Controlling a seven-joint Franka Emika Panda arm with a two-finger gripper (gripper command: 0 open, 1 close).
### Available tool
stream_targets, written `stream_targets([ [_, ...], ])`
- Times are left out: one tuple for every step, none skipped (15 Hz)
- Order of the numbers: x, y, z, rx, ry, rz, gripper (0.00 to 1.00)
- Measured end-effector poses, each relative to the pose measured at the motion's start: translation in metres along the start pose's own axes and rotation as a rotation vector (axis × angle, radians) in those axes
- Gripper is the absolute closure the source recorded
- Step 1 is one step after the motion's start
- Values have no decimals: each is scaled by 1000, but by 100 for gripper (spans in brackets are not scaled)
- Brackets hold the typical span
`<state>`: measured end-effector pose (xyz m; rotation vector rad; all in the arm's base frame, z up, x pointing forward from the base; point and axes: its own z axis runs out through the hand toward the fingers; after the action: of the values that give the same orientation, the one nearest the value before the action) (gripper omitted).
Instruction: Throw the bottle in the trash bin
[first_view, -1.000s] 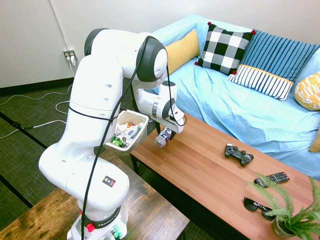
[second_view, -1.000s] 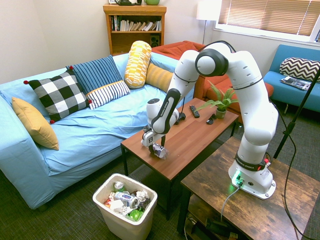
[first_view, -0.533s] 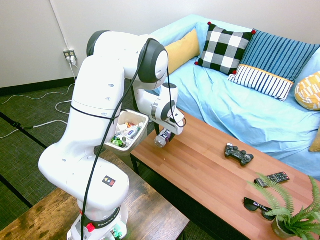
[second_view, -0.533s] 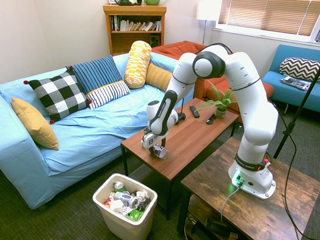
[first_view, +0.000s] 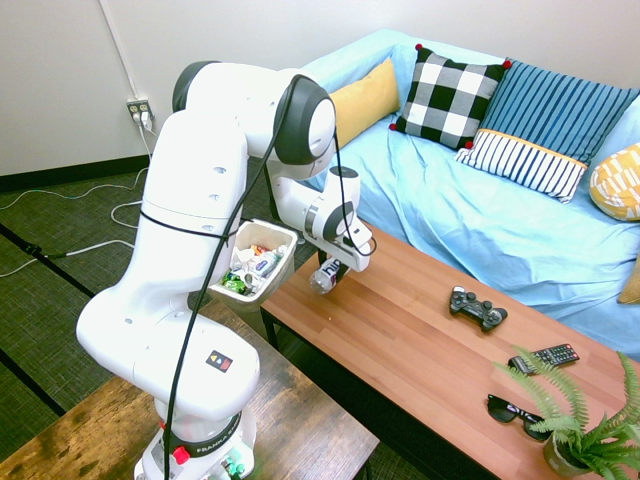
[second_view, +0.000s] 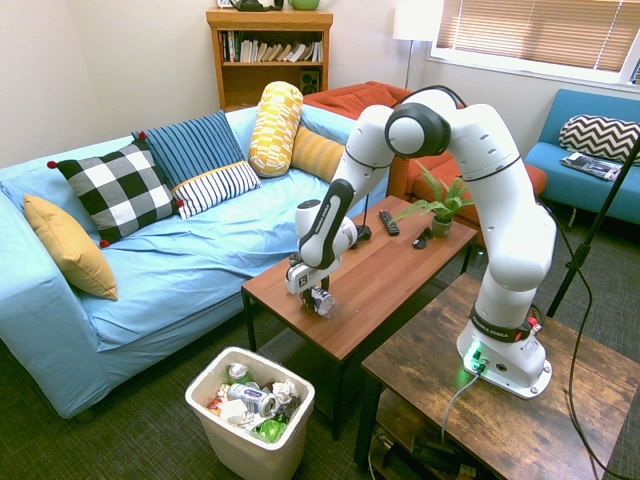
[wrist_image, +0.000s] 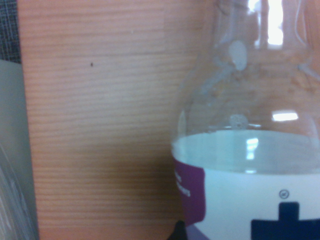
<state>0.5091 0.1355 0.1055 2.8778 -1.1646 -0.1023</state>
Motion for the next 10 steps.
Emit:
stream_targets([
  [-5, -7, -15, -4, 26, -12, 100],
  [-19, -20, -37, -8, 59, -32, 100],
  [-40, -34, -60, -17, 93, -57, 100],
  [-65, -49, -79, -30, 129, -84, 100],
  [-94, -66, -95, -42, 163, -110, 100],
  [-123, -83, -104, -55, 181, -139, 100],
  [-151, -99, -108, -67, 193, -170, 100],
  [-176, -115, -106, -79, 202, -200, 100],
  [-200, -129, -99, -89, 209, -228, 100],
  [-220, -143, -89, -96, 211, -257, 100],
])
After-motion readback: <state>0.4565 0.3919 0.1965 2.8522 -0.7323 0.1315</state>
